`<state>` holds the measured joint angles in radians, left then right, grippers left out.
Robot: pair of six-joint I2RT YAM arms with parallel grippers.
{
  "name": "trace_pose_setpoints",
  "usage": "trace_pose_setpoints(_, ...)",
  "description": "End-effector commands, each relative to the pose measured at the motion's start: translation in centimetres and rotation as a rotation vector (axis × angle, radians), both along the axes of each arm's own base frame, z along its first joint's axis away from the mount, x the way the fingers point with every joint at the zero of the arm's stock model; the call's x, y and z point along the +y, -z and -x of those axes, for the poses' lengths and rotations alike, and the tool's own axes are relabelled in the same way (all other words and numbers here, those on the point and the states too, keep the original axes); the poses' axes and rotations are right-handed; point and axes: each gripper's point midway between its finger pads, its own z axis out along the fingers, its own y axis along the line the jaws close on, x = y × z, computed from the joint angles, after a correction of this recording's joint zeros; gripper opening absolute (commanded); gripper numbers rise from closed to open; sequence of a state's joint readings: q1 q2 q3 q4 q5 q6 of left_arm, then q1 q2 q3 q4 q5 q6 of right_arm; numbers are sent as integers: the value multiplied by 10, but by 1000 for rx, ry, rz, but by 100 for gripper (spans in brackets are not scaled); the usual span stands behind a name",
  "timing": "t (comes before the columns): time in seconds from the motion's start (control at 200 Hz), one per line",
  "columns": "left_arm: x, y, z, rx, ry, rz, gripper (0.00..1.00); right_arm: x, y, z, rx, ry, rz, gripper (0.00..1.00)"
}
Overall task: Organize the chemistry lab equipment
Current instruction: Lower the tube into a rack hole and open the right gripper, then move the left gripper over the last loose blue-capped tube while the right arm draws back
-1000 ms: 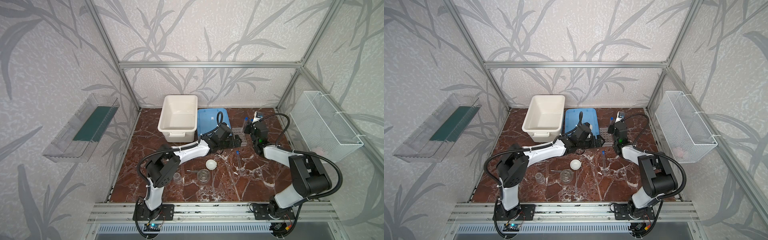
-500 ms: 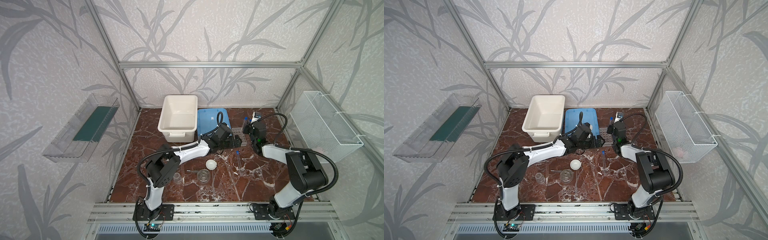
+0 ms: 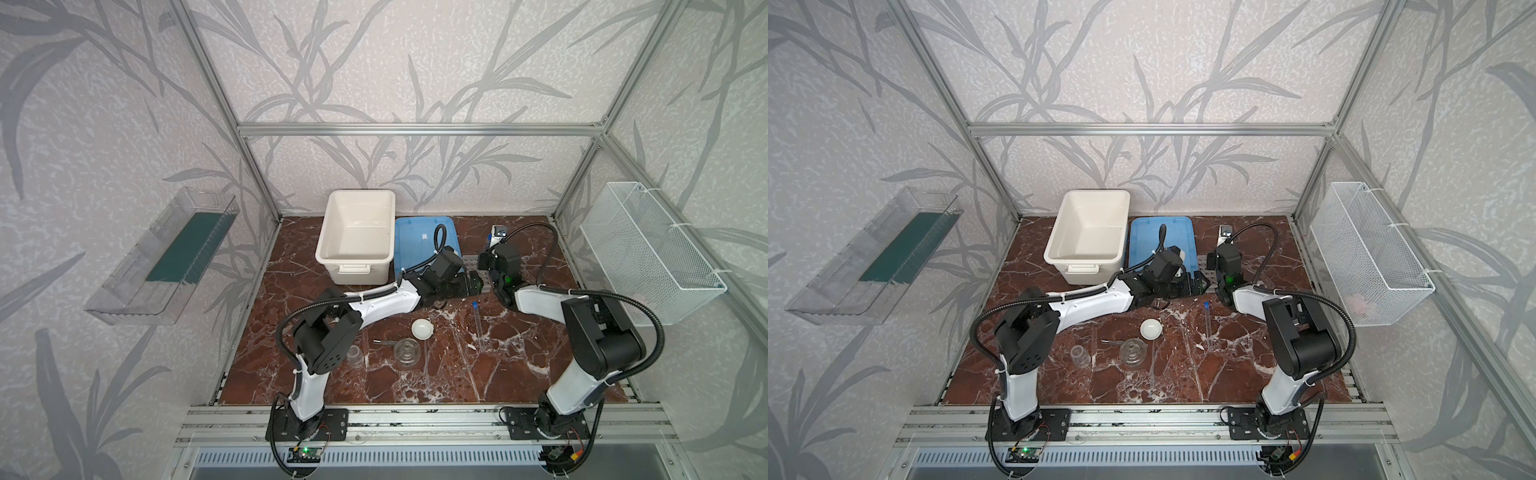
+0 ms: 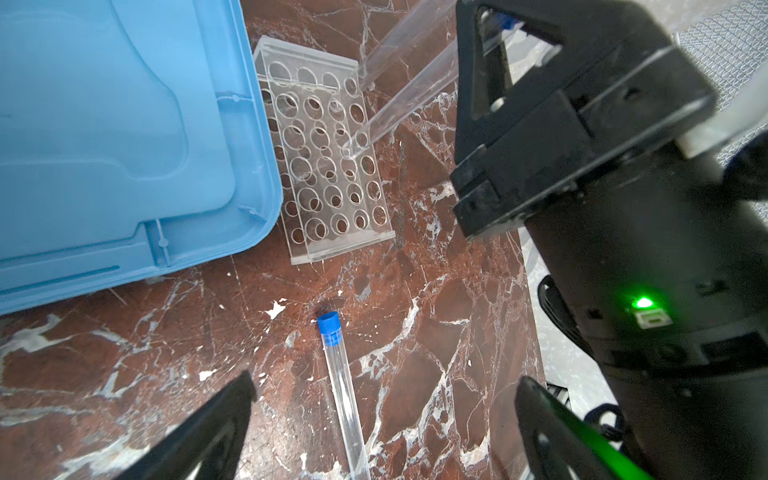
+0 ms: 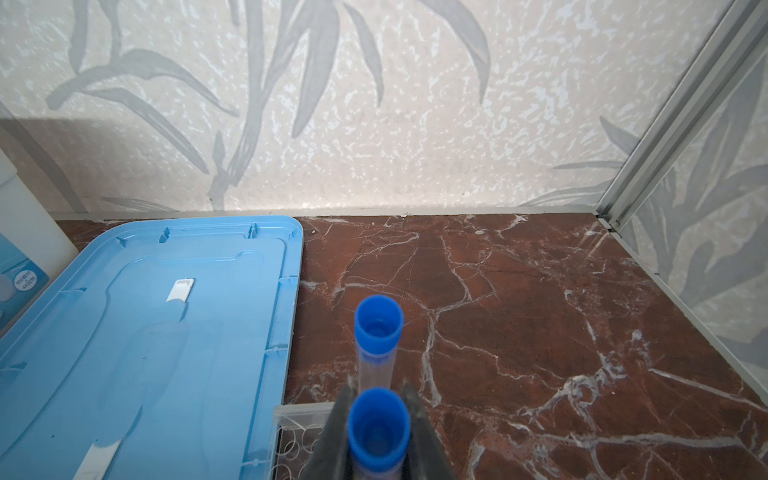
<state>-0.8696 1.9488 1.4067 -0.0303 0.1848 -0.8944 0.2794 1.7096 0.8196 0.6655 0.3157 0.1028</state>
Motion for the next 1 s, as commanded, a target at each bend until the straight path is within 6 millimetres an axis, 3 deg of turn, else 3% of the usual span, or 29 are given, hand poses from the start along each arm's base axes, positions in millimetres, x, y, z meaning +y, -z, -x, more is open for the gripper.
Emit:
trace_pose_setpoints(0.0,2,5,-3,8,-18,-15,99,-2,0,-4,17,20,6,40)
trace_pose_setpoints(0.055,4,6,-2,11,-23,-27,99,-6,2,-2,26,43,-2,52)
trace_pose_setpoints(0.07,5,5,-2,10,-24,-29,99,-7,-9,0,4,47,-13,53)
trace_pose_setpoints(0.255,8,-3,4,8,-26,-56,99,-21,-41,24,-26,78,-85,78)
trace_pose_setpoints(0.32,9,-5,10,6,-18,-91,99,-26,-53,36,4,62,-147,91)
trace_pose_setpoints(0.405,13,-7,20,0,-5,-182,99,-39,-62,56,92,57,-236,100)
trace_pose_setpoints(0.49,14,-4,32,2,15,-263,99,-53,-59,82,214,70,-332,99)
trace_pose_setpoints(0.75,3,29,72,78,111,-465,89,-54,-44,160,463,13,-360,99)
trace_pose_setpoints(0.85,-4,48,79,141,120,-460,80,-46,-29,177,530,-19,-448,99)
trace_pose_setpoints(0.995,-9,60,79,138,117,-507,78,-43,-12,192,577,-35,-508,99)
